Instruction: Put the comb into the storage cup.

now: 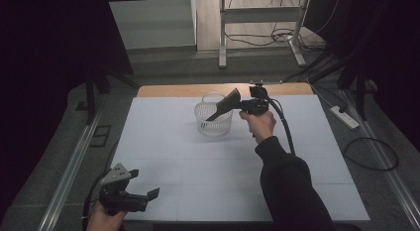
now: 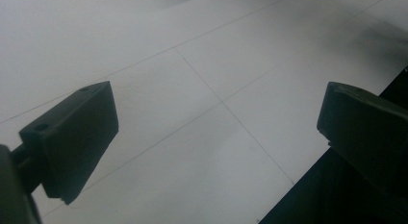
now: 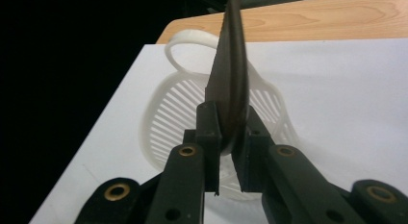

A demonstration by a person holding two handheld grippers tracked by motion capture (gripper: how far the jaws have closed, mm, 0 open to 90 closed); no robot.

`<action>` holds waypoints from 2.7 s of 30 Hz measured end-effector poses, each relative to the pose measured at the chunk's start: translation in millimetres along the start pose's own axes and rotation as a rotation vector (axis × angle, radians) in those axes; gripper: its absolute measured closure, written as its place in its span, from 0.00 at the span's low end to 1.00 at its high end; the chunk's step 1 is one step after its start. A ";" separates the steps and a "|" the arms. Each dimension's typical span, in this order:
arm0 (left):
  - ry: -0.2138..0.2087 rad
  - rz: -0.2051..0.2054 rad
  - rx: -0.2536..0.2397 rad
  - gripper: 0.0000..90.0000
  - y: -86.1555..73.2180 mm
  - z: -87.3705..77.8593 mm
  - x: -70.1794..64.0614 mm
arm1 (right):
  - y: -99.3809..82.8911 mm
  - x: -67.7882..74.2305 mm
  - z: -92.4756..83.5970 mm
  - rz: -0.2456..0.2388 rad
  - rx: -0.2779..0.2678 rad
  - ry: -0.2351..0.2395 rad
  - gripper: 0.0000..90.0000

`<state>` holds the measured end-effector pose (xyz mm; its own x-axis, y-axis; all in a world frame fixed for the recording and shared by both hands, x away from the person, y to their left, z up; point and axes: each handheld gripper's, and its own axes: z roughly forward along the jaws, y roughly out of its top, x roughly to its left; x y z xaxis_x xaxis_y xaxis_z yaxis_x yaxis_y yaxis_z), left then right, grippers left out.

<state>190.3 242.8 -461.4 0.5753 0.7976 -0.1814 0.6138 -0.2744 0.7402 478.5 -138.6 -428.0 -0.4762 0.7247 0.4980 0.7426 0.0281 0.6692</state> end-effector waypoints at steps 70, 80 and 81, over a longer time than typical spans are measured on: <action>0.000 -0.008 0.001 0.02 0.1 0.0 0.5 | -27.1 1.6 -9.6 -0.313 0.101 -0.196 0.09; -0.001 -0.006 0.000 0.02 0.1 -0.2 0.3 | -34.4 0.0 -13.6 -0.338 0.120 -0.173 0.04; -0.001 -0.006 0.000 0.02 0.1 -0.1 0.3 | -34.9 0.2 -14.1 -0.341 0.122 -0.168 0.04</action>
<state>190.5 243.1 -461.2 0.5720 0.7989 -0.1860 0.6174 -0.2699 0.7389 445.9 -149.1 -443.4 -0.6287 0.7621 0.1548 0.6109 0.3607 0.7048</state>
